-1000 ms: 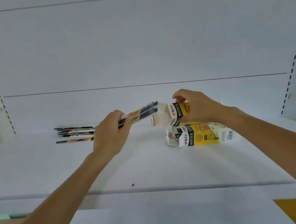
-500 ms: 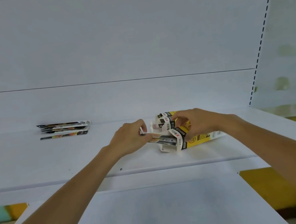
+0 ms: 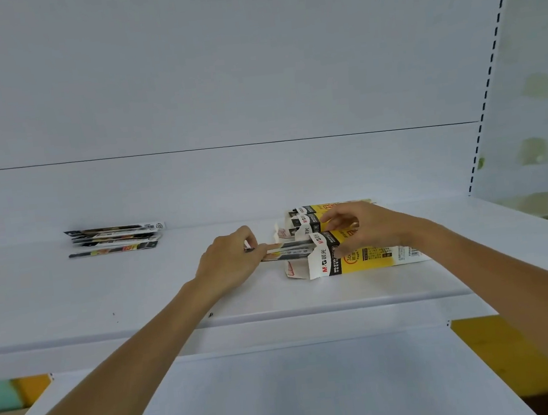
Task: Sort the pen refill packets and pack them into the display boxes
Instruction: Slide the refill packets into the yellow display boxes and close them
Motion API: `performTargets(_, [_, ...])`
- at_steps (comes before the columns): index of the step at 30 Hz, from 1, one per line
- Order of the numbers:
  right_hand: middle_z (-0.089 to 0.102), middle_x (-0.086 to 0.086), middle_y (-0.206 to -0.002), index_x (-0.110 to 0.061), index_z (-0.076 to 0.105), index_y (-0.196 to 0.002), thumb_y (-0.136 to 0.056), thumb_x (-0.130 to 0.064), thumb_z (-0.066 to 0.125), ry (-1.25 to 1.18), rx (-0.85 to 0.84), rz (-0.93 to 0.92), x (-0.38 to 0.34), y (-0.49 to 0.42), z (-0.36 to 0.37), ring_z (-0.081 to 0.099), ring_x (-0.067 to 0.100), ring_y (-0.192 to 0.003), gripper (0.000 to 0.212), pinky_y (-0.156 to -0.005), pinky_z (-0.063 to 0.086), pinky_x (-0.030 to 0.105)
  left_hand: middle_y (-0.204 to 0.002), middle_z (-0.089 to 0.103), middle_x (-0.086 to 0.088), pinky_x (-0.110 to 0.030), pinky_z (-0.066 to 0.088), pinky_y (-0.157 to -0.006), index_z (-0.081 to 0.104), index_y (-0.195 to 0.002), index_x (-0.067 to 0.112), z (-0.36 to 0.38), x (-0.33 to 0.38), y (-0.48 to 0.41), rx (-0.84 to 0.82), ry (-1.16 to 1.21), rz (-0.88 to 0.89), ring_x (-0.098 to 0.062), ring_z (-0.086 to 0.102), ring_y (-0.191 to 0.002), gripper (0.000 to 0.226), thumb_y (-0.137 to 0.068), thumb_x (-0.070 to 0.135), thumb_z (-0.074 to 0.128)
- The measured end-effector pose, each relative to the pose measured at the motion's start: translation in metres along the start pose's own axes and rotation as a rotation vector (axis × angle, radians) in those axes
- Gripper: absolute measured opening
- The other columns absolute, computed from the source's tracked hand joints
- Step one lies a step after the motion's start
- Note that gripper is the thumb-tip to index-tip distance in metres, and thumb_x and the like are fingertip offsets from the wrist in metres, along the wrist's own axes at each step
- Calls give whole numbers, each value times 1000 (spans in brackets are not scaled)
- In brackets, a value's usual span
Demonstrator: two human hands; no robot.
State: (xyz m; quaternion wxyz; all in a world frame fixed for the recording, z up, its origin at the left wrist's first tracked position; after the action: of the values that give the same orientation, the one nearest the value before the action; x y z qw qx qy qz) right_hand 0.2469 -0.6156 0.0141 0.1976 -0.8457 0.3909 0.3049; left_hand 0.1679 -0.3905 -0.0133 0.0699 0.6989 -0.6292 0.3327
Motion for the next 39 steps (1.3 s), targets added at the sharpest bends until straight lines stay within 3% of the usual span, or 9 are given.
performTargets(4, [58,-6,-114,-29,53,-113,-67,-14,82,16,-10,-15,1,-7,-1,51,8,-112,56,-96,45,30,-77,53,12,-22,34,-60,53,-96,25,9,6,2,-323,29,143,-12,48,-73,21,-85,42,60])
performTargets(9, [58,-9,-115,-26,55,-115,-69,-14,80,34,-42,-50,0,-13,4,51,4,-111,54,-93,43,21,-80,52,17,-9,34,-62,58,-104,22,8,17,-10,-227,11,251,-8,51,-78,19,-87,28,62])
performTargets(12, [58,-11,-115,-27,55,-114,-69,-14,81,25,-36,-58,0,-13,5,51,0,-109,53,-89,43,16,-100,62,10,-14,43,-78,64,-105,22,15,24,-15,-312,65,289,-8,58,-93,24,-81,27,70])
performTargets(15, [57,-15,-110,-26,56,-113,-69,-13,81,11,-14,-71,1,-11,5,51,-3,-105,52,-83,41,10,-97,62,18,-6,43,-76,65,-99,26,25,33,-19,-376,107,285,6,57,-89,26,-76,29,76])
performTargets(19, [57,-15,-109,-25,57,-113,-69,-13,81,-2,-12,-75,5,-13,5,52,-4,-104,51,-82,43,11,-100,64,16,-26,49,-88,66,-106,27,28,32,-27,-401,105,227,-3,59,-97,43,-67,38,81])
performTargets(25, [58,-17,-107,-27,58,-110,-69,-15,81,-16,42,-81,8,-21,8,52,-6,-99,48,-76,44,10,-103,60,19,-11,40,-72,55,-93,39,9,5,-24,-191,107,220,0,57,-95,33,-69,39,78])
performTargets(31, [55,-22,-99,-26,61,-110,-72,-19,79,52,121,-103,8,-27,14,53,-4,-93,43,-68,44,5,-93,60,4,-23,41,-68,59,-99,25,7,-23,-27,-121,-24,-25,-14,56,-83,27,-84,47,60])
performTargets(34, [55,-15,-109,-26,58,-112,-75,-35,75,283,226,-198,5,-19,16,50,7,-107,42,-90,41,21,-93,59,7,-16,39,-67,61,-102,25,10,-18,-24,-117,11,30,-9,54,-81,25,-85,44,59])
performTargets(39, [49,-10,-129,-26,51,-126,-72,-75,44,686,281,-283,14,-1,0,43,10,-120,74,-97,30,25,-95,59,15,-8,41,-64,58,-107,28,11,-16,-15,-86,126,111,3,57,-78,27,-82,33,68])
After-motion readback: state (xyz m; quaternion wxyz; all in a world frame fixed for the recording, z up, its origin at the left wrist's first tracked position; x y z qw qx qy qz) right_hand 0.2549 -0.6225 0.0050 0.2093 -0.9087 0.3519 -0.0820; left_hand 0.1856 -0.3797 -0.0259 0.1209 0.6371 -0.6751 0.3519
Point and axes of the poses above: each hand's wrist, its own y-axis away from the middle knuckle, its own z-axis out of the palm, x = y × z, the point moved 2 cm from there along -y, towards the middle knuckle
